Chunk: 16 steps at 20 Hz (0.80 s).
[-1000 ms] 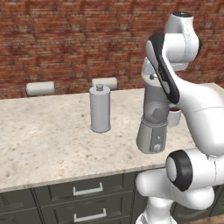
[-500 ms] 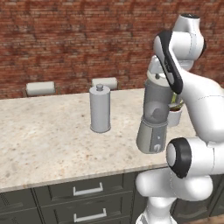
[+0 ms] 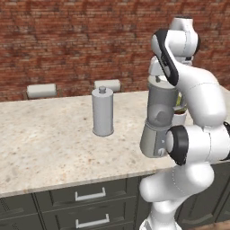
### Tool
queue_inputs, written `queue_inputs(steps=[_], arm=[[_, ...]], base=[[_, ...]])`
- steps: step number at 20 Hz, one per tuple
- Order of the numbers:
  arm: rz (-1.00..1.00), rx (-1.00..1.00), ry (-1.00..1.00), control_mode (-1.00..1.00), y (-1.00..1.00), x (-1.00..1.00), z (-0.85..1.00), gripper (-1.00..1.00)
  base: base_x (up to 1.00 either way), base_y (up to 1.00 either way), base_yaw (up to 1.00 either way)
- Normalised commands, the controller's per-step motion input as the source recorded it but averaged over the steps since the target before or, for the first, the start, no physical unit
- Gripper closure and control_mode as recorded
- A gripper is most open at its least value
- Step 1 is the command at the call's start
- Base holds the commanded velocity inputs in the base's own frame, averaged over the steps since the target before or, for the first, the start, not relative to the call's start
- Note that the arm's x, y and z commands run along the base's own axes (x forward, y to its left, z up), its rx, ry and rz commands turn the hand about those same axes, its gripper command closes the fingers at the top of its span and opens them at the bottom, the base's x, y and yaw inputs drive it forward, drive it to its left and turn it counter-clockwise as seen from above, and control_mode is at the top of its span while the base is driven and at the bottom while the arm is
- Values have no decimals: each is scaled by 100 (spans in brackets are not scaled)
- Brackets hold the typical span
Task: Open the blender lid, put the apple in the blender, close the lid, and start the blender.
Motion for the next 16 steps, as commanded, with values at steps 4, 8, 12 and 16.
queue_inputs(steps=[4, 8, 12, 16], arm=[[0, 0, 11, -100, 0, 17, -7, 100], [0, 0, 4, -100, 0, 0, -9, 100], [0, 0, 0, -100, 0, -8, -4, 100], [0, 0, 0, -100, 0, -11, -4, 100]], base=[[0, 0, 0], [0, 0, 0], [0, 0, 0], [0, 0, 0]])
